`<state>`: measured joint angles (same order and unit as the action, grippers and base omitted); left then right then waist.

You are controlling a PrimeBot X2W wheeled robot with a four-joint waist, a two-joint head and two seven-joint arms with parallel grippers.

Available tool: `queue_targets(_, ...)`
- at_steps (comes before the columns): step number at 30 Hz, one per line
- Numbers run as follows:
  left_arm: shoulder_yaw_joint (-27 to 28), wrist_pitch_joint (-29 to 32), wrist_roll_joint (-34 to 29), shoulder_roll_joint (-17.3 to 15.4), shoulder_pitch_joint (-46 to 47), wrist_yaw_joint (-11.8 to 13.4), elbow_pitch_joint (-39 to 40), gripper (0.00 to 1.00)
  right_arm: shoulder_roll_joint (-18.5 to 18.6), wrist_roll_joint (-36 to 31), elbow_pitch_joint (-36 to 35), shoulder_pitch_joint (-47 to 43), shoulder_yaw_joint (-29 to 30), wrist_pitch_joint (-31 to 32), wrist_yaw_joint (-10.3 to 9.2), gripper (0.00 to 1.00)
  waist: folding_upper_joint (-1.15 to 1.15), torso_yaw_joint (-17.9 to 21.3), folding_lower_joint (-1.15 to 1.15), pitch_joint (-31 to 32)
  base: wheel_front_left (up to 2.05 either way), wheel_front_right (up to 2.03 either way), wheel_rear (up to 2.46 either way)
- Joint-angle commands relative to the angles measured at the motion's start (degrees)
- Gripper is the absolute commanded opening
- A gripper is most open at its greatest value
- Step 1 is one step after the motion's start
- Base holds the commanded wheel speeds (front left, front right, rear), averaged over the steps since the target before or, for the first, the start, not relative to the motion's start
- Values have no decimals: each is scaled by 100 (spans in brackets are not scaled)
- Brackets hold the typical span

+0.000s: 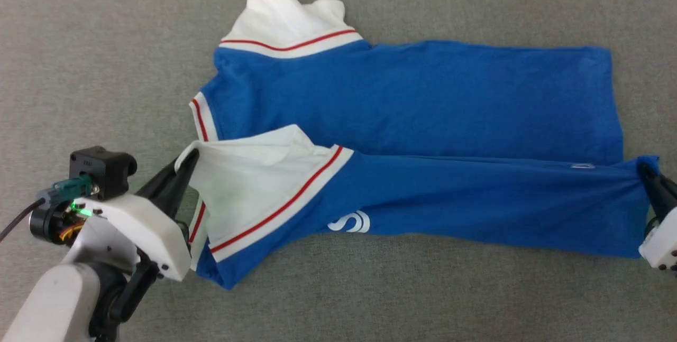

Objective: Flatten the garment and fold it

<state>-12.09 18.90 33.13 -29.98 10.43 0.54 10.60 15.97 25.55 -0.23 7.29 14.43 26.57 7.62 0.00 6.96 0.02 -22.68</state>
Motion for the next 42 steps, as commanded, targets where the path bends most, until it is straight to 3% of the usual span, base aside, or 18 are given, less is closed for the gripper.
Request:
queue_targets(1, -3, -83, -89, 24, 133, -7, -105, 0, 17, -57, 60, 101, 8, -57, -13, 0, 0, 86, -2, -221, 0, 0, 0)
queue_targets(5, -78, -354, -270, 124, 341, 5, -468, 0, -9, -55, 280, 213, -60, -204, -13, 0, 0, 62, -2, -312, 0, 0, 0)
queue_targets(6, -88, -433, -303, 163, 386, 20, -542, 0, -12, -55, 325, 240, -73, -241, -13, 8, 0, 53, -2, -329, 0, 0, 0)
queue_targets(7, -109, -489, -322, 206, 425, 26, -614, 0, -19, -49, 365, 266, -73, -282, -13, 38, 0, 42, -2, -344, 0, 0, 0)
queue_targets(8, -145, -505, -318, 245, 450, 14, -686, 2, -26, -48, 402, 288, -72, -320, -13, 100, 0, 32, -2, -355, 0, 0, 0)
queue_targets(10, -200, -510, -279, 323, 488, -4, -795, 31, -36, -39, 458, 321, -74, -385, -13, 100, 0, 12, -2, -373, 0, 0, 0)
queue_targets(12, -228, -515, -230, 383, 513, -16, -869, 47, -39, -31, 504, 341, -79, -429, -13, 100, 0, -5, -2, -371, 0, 0, 0)
queue_targets(14, -223, -571, -188, 443, 532, -11, -919, 82, -46, -11, 516, 344, -73, -490, -13, 100, 0, -27, -2, -329, 0, 0, 0)
queue_targets(17, -173, -689, -95, 536, 492, 19, -917, 100, -59, 19, 444, 295, -30, -582, -13, 100, 0, -47, -2, -193, 0, 0, 0)
queue_targets(24, 107, -1249, 14, 711, 17, 245, -518, 100, -233, -62, -229, -98, 105, -819, -13, 100, 0, -65, -2, 308, 0, 0, 0)
queue_targets(33, 390, -2522, -574, 952, -1114, 902, 130, 100, -999, -846, -1267, -972, 425, -1595, -13, 100, 0, -144, -2, 858, 0, 0, 0)
queue_targets(39, 302, -3123, -959, 1285, -1877, 1327, 92, 100, -1290, -1278, -1377, -1367, 549, -2523, -13, 100, 0, -141, -2, 1043, 0, 0, 0)
queue_targets(42, 342, -3266, -964, 1548, -2163, 1506, 74, 100, -1305, -1108, -1196, -1491, 563, -2936, -13, 100, 0, -128, -2, 1113, 0, 0, 0)
